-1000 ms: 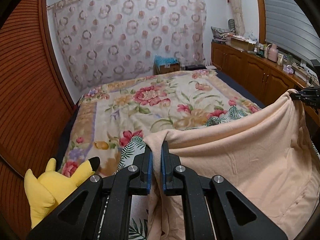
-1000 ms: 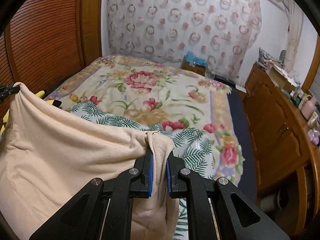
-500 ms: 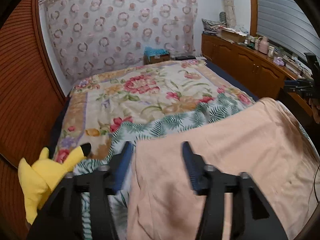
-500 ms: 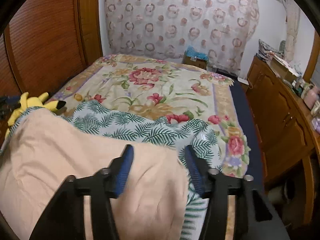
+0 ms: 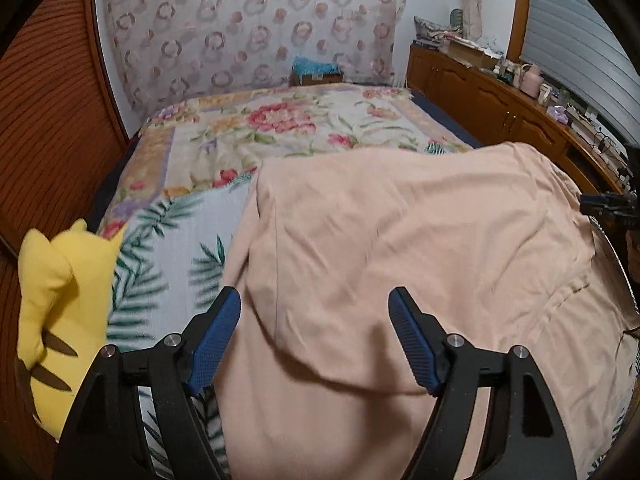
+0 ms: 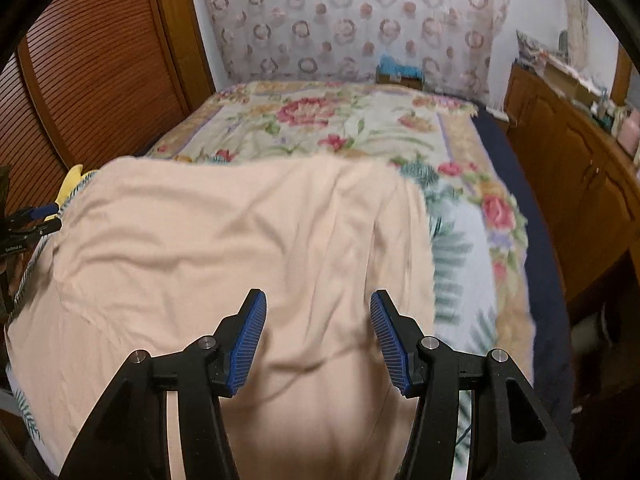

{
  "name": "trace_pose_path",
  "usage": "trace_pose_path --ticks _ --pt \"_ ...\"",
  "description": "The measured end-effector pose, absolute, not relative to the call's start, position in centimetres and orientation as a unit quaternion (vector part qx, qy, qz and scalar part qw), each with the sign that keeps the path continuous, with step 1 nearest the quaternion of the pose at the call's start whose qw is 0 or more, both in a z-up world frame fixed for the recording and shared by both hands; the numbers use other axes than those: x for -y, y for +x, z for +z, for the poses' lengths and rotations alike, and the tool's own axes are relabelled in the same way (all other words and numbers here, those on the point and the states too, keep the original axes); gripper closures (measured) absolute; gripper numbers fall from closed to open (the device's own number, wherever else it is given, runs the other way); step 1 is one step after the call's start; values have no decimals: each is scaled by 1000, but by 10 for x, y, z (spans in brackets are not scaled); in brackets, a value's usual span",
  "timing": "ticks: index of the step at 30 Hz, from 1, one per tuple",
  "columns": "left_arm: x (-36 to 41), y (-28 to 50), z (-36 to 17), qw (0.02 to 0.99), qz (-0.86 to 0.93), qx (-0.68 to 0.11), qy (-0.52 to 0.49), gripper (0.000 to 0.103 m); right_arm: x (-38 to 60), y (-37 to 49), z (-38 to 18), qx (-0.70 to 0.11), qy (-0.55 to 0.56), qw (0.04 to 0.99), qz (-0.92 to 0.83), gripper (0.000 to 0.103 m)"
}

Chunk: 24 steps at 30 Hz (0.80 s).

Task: Fold small clothes
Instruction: 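Lay the lifted shirt down on the bed and open both grippers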

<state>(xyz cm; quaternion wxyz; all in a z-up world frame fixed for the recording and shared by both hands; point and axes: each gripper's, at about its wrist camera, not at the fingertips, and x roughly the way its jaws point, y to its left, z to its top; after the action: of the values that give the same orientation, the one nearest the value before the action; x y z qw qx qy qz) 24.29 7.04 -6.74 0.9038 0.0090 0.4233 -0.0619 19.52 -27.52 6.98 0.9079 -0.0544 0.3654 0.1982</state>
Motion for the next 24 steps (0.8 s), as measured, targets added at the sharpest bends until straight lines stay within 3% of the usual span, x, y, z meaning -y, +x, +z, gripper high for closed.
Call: trace_pose_path --ticks 12,24 --pt "-71 242 -88 896 -47 -441 6 26 293 174 63 -363 -44 914 176 47" --pt "-66 241 -93 900 -45 -433 13 18 275 181 50 -355 -56 919 163 47"
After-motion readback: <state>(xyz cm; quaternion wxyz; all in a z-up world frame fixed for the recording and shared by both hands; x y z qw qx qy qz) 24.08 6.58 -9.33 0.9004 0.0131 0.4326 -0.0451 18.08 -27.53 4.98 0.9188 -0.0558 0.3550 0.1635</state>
